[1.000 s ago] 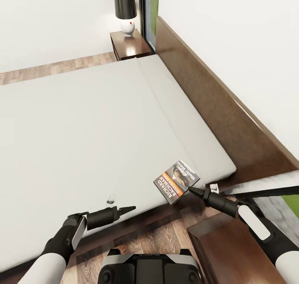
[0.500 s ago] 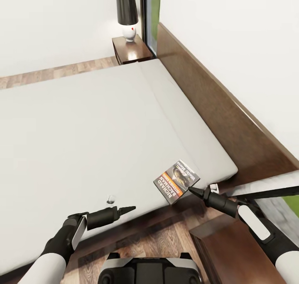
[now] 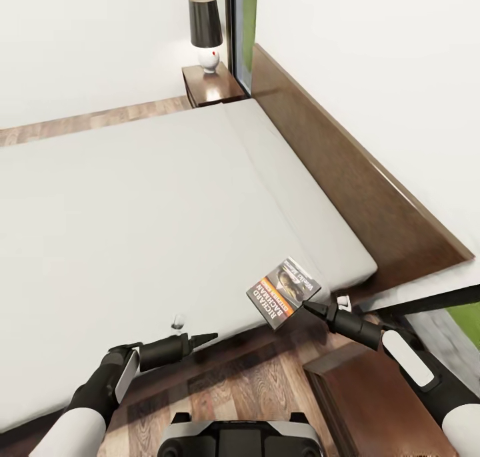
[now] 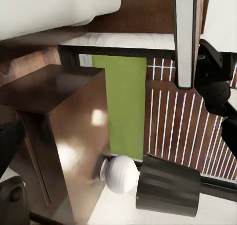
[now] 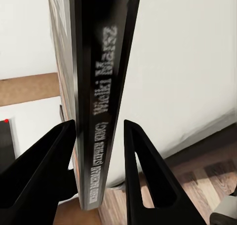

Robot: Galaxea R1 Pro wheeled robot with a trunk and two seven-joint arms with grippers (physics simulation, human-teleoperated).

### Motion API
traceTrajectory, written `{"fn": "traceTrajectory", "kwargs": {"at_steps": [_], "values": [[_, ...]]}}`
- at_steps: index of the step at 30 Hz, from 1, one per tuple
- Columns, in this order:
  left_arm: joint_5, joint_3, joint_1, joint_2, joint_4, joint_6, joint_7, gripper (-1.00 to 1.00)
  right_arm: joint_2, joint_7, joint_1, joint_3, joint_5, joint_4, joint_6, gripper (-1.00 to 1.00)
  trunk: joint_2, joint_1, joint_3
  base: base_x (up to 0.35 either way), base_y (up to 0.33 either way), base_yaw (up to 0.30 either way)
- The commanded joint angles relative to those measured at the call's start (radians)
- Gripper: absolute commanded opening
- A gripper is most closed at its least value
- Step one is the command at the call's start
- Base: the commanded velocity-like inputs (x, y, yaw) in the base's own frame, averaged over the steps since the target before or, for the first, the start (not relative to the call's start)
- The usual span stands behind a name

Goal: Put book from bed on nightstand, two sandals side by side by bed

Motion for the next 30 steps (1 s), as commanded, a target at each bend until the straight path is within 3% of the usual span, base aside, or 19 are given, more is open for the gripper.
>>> {"fn": "traceTrajectory", "kwargs": {"at_steps": [1, 25, 30], "values": [[0.003, 0.001, 0.0, 0.0, 0.0, 0.009, -0.002, 1.0, -0.001, -0.001, -0.001, 0.002, -0.008, 0.0, 0.005, -1.0, -0.001, 0.0, 0.0, -0.168, 0.0, 0.0], [0.004, 0.001, 0.0, 0.0, 0.002, 0.009, -0.001, 1.0, -0.001, -0.002, -0.001, 0.002, -0.008, 0.003, 0.005, -1.0, -0.001, 0.0, 0.019, -0.014, 0.0, 0.0], [0.004, 0.0, 0.0, 0.0, 0.002, 0.009, -0.001, 1.0, -0.001, -0.003, -0.001, 0.042, -0.008, 0.003, 0.004, -1.0, -0.001, 0.0, 0.019, 0.0, 0.0, 0.045]]}}
